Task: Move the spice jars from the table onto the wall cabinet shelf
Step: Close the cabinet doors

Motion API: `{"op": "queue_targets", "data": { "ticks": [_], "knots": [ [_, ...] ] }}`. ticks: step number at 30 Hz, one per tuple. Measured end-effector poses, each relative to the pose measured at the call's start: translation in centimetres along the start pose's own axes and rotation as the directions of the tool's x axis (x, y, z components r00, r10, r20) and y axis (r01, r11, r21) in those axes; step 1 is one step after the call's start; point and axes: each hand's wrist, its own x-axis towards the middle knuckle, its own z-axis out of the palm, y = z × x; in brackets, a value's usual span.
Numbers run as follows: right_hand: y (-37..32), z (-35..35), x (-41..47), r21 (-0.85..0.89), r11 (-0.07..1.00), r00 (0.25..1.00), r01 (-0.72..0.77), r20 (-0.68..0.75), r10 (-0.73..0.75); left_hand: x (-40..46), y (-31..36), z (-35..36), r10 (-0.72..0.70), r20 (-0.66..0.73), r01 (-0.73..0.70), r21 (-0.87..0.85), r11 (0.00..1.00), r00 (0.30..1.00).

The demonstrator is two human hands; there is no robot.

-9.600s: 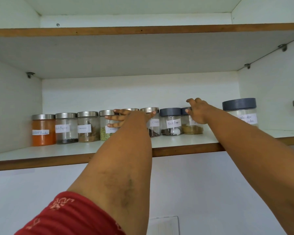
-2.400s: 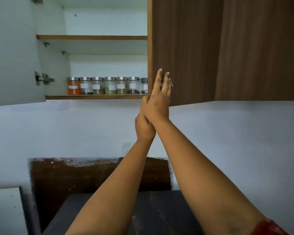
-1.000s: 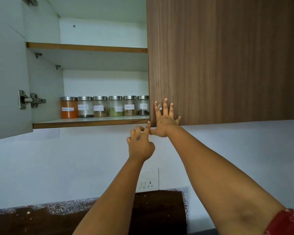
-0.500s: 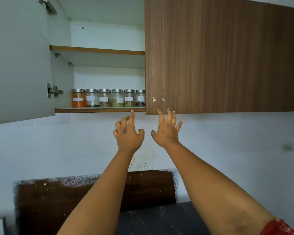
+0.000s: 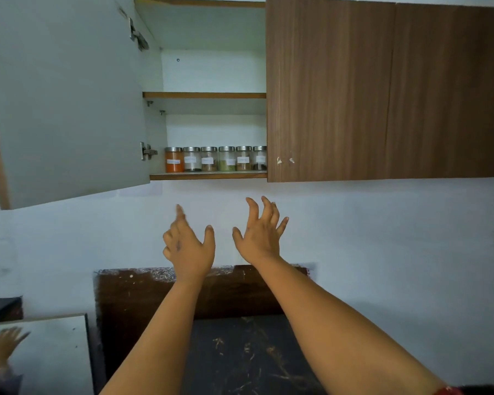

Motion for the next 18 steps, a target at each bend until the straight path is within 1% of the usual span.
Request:
{"op": "queue_targets", "data": {
  "ticks": [2,4,7,9,11,13,16,18],
  "knots": [
    [-2.5,-0.2,-0.2,0.034,0.998,0.999,0.044,-0.007,-0.043,0.3,-0.7,-2.0,-0.109,-0.096,0.106,-0.036,0.994,0.989],
    [-5.4,-0.1,-0.1,0.084,0.994,0.998,0.065,-0.024,-0.063,1.5,-1.5,-4.1,-0.182,-0.161,0.17,-0.083,0.982,0.97],
    [-10.0,0.4,0.3,0.152,0.982,0.993,0.112,-0.052,-0.105,3.9,-2.8,-7.2,-0.229,-0.252,0.197,-0.146,0.969,0.94],
    [-12.9,0.8,0.6,0.189,0.972,0.99,0.137,-0.059,-0.128,5.4,-3.8,-9.1,-0.286,-0.317,0.228,-0.207,0.951,0.904],
    [-15.9,1.3,1.1,0.241,0.959,0.988,0.15,-0.061,-0.139,7.0,-5.2,-10.8,-0.356,-0.353,0.257,-0.297,0.919,0.865],
    [-18.6,2.0,1.5,0.294,0.942,0.987,0.16,-0.058,-0.15,8.4,-6.6,-12.4,-0.366,-0.373,0.214,-0.391,0.895,0.852],
    [-22.0,3.1,1.8,0.373,0.911,0.985,0.174,-0.075,-0.157,9.9,-7.8,-14.7,-0.232,-0.446,-0.026,-0.499,0.866,0.864],
    [-23.9,3.5,2.0,0.438,0.883,0.986,0.166,-0.083,-0.145,10.6,-7.7,-16.0,-0.201,-0.481,-0.118,-0.554,0.824,0.854]
  ]
}}
